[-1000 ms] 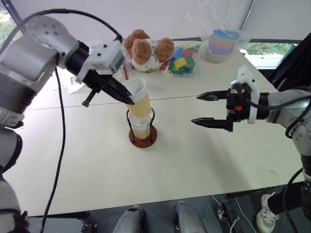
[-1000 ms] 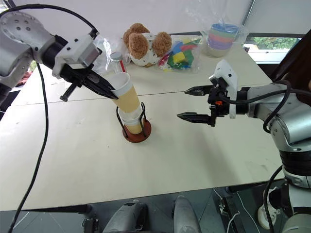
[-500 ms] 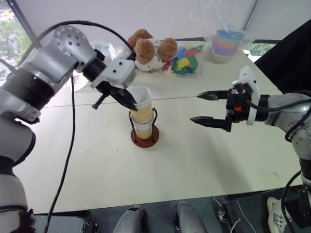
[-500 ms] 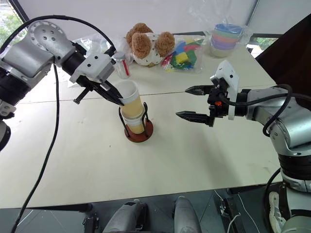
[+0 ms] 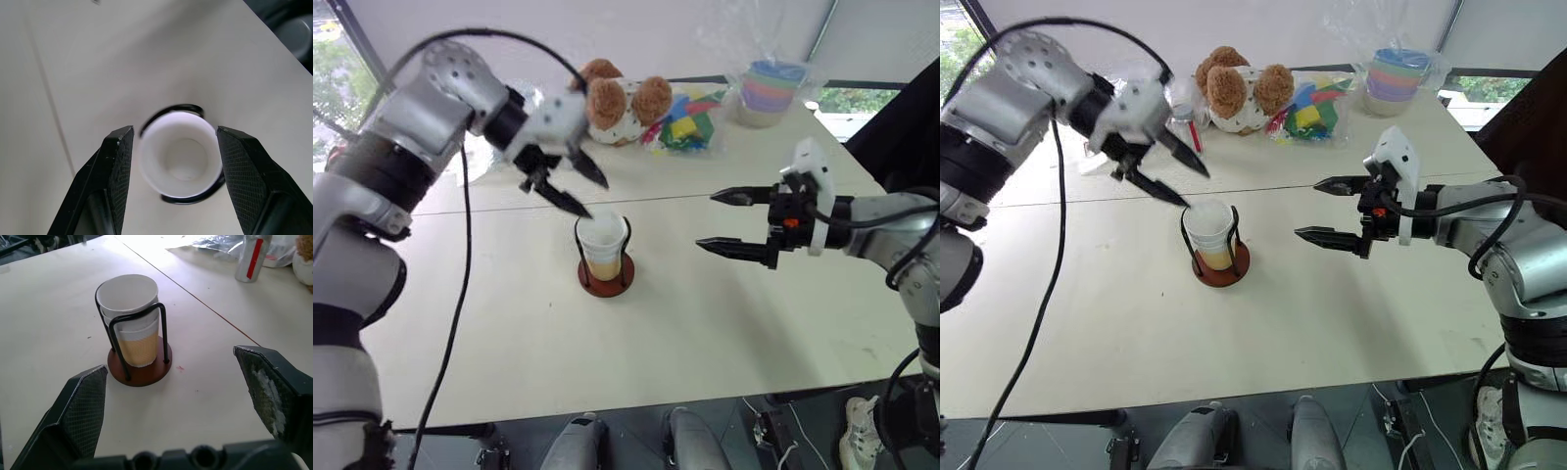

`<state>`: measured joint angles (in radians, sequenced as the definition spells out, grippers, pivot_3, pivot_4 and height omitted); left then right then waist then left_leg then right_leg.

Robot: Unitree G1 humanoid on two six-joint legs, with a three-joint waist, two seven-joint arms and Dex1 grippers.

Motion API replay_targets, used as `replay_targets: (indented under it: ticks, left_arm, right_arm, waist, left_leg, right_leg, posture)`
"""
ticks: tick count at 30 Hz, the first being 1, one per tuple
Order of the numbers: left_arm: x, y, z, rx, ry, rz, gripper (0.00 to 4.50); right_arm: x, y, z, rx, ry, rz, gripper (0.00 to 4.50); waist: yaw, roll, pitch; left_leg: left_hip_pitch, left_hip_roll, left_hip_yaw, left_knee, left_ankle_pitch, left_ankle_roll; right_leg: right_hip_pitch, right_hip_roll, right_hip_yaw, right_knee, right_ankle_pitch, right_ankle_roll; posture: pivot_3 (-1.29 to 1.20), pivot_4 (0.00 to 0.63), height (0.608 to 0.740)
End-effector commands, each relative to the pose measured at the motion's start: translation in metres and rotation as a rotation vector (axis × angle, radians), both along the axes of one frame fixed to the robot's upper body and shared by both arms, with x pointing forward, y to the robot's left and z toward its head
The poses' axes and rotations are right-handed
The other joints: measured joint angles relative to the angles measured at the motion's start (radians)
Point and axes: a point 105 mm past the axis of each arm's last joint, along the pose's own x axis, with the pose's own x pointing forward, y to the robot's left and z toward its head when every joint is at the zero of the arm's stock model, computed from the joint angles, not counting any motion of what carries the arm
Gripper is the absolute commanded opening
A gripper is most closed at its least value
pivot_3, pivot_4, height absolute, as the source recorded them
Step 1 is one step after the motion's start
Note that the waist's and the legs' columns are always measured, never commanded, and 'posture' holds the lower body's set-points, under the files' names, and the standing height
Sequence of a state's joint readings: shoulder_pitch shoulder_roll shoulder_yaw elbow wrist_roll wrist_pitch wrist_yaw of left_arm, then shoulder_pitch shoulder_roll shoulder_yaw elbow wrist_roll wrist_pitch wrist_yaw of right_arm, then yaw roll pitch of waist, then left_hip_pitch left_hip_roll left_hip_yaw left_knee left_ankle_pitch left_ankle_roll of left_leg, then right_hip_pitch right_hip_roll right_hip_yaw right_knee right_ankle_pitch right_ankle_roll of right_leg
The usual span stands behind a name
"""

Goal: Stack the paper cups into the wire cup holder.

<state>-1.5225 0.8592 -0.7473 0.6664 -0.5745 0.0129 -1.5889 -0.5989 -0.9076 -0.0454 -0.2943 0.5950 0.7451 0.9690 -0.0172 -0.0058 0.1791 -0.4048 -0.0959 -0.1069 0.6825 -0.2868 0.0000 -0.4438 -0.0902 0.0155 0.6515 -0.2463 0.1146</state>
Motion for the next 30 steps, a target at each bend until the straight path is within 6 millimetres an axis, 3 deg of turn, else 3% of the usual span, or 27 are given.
replay_targets:
  ticks: [1, 4, 6, 8, 14, 17, 23, 30]
  left_arm:
    - [0.023, 0.033, 0.024, -0.245, -0.138, 0.239, 2.70]
    - [0.040, 0.081, 0.014, -0.463, -0.201, 0.535, 2.70]
    - [0.035, 0.112, -0.004, -0.562, -0.236, 0.702, 2.70]
    - [0.022, 0.126, -0.024, -0.601, -0.229, 0.814, 2.70]
    - [-0.011, 0.139, -0.085, -0.731, -0.192, 1.152, 2.70]
    - [-0.024, 0.143, -0.105, -0.833, -0.185, 1.276, 2.70]
    - [-0.046, 0.140, -0.143, -0.988, -0.107, 1.414, 2.70]
    - [-0.051, 0.141, -0.169, -1.140, -0.045, 1.563, 2.70]
  right_arm:
    - [0.011, -0.004, -0.008, 0.025, -0.017, -0.067, 4.50]
    - [0.026, -0.002, -0.020, 0.157, 0.017, -0.139, 4.50]
    - [0.037, -0.003, -0.030, 0.230, 0.030, -0.216, 4.50]
    - [0.047, -0.003, -0.031, 0.314, 0.040, -0.268, 4.50]
    - [0.084, -0.005, -0.045, 0.367, 0.018, -0.417, 4.50]
    - [0.094, -0.011, -0.050, 0.373, -0.023, -0.495, 4.50]
    - [0.095, -0.021, -0.061, 0.382, -0.093, -0.599, 4.50]
    - [0.095, -0.032, -0.075, 0.411, -0.168, -0.696, 4.50]
  waist:
    - [-0.004, 0.000, 0.000]
    - [-0.012, 0.001, 0.000]
    - [-0.031, 0.001, -0.001]
    - [-0.031, 0.001, -0.001]
    - [0.006, 0.000, -0.001]
    - [0.015, 0.000, -0.002]
    - [0.024, 0.000, -0.003]
    - [0.025, 0.000, -0.003]
  left_leg:
    - [0.000, 0.000, 0.000, 0.000, 0.000, 0.000]
    - [0.003, 0.001, 0.000, -0.001, 0.001, -0.001]
    - [0.004, 0.002, 0.000, -0.003, 0.003, -0.005]
    - [0.005, 0.001, 0.000, -0.005, 0.002, -0.005]
    - [0.000, 0.000, -0.002, -0.001, 0.003, -0.008]
    - [0.003, -0.001, -0.002, -0.001, 0.003, -0.008]
    - [0.005, 0.000, -0.001, -0.002, 0.003, -0.009]
    - [0.012, 0.000, -0.001, -0.003, 0.002, -0.008]
  right_leg:
    - [0.000, 0.000, 0.000, 0.000, 0.000, 0.000]
    - [0.000, 0.001, 0.002, 0.002, 0.000, 0.000]
    - [-0.001, 0.001, 0.005, 0.003, 0.000, 0.000]
    - [-0.002, 0.000, 0.010, 0.005, 0.000, 0.000]
    - [-0.004, 0.001, 0.010, 0.002, 0.001, -0.001]
    - [0.000, 0.001, 0.010, 0.001, 0.001, -0.001]
    - [0.001, 0.001, 0.009, -0.001, 0.002, -0.002]
    - [0.008, 0.002, 0.009, -0.001, 0.003, -0.003]
  posture:
    - [0.00, 0.150, 0.740]
    - [0.00, 0.150, 0.740]
    - [0.00, 0.150, 0.740]
    - [0.00, 0.150, 0.740]
    - [0.00, 0.150, 0.740]
    - [0.00, 0.150, 0.740]
    - [0.00, 0.150, 0.740]
    - [0.00, 0.150, 0.740]
